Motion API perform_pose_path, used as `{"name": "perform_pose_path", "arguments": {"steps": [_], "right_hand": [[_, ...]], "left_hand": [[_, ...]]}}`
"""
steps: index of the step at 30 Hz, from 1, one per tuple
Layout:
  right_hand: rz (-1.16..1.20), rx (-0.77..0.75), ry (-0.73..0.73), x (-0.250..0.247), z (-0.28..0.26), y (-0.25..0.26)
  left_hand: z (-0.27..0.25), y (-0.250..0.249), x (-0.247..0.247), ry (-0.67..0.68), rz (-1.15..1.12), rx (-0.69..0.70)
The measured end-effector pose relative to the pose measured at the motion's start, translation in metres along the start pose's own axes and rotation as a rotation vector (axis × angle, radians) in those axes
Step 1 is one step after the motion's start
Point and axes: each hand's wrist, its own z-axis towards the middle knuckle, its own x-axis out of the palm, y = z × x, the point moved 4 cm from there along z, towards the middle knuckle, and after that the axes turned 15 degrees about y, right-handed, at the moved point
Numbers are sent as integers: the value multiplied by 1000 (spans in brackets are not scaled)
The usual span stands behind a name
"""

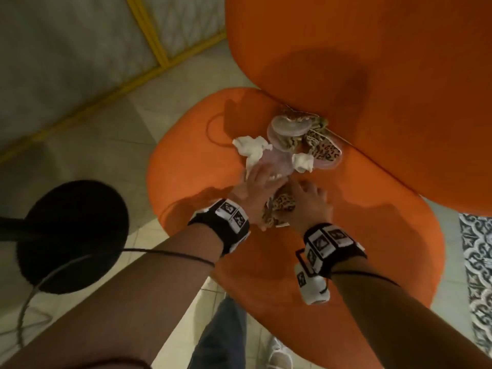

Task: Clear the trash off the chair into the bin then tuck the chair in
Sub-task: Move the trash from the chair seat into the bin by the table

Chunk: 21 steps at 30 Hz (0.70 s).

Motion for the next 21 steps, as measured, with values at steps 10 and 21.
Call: {"name": "perform_pose_path", "arguments": {"steps": [10,21], "right_hand": [[259,-36,100,-4,10,-4],[601,-33,-84,-93,-4,-35]], "left_hand": [[3,9,4,-132,-78,204],[-6,35,-64,-637,-887,277]]}}
